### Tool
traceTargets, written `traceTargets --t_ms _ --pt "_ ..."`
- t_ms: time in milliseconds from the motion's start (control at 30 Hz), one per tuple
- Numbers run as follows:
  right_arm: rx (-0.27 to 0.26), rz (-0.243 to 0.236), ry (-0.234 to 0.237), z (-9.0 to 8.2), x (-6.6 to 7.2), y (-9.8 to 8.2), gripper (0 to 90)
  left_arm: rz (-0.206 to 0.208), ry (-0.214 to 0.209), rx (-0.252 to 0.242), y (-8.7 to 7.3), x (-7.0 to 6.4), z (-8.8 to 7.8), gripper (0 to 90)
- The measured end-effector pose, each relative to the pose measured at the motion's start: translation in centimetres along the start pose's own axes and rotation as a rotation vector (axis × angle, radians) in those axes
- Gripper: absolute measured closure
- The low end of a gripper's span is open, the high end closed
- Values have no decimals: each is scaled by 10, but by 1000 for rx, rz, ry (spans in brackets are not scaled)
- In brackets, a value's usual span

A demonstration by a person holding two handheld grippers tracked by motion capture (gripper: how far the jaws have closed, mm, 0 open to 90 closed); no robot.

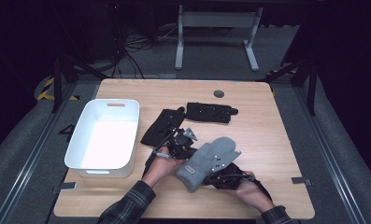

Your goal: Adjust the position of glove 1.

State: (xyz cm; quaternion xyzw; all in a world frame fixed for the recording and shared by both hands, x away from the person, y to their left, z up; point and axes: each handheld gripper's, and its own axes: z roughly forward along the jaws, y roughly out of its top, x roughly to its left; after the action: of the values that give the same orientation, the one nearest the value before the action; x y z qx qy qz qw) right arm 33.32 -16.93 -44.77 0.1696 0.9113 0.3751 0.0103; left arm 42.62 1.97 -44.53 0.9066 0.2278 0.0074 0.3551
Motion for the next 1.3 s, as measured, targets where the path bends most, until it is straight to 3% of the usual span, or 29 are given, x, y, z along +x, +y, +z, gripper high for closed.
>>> traceTargets --t_ms 200,367,533,600,633,667,733,767,800,833,900,1067,1300 --pt "6 -24 6 7 3 4 900 2 -1 -3 2 2 -1 897" --pt "-13 -25 -26 -6 5 0 895 -7 21 -25 0 6 -14 884" --pt "-22 -7 -104 -27 4 -13 722 -16 21 -38 -1 6 -30 713" --pt "-24 -8 -128 -32 3 -17 696 -17 24 -40 0 6 -33 635" --pt "-27 7 -141 -36 1 -21 656 -12 24 -46 0 5 -36 635" --pt "-40 37 -176 -45 -3 -30 586 -8 34 -59 2 3 -41 565" --pt "-48 45 -186 -48 -5 -33 566 -5 32 -75 3 2 -43 494" --pt "-54 57 -203 -51 -7 -38 532 -6 23 -93 4 0 -45 494" --pt "-60 91 -250 -59 -13 -48 478 -2 9 -105 8 -3 -47 415" --pt "-60 91 -250 -59 -13 -48 478 -2 9 -105 8 -3 -47 374" --pt "-65 127 -295 -66 -19 -58 421 3 -10 -123 11 -7 -45 334" --pt "-84 220 -377 -80 -38 -76 313 11 -51 -108 18 -11 -33 206" --pt "-73 288 -433 -85 -52 -87 267 30 -92 -77 24 -17 -17 150"
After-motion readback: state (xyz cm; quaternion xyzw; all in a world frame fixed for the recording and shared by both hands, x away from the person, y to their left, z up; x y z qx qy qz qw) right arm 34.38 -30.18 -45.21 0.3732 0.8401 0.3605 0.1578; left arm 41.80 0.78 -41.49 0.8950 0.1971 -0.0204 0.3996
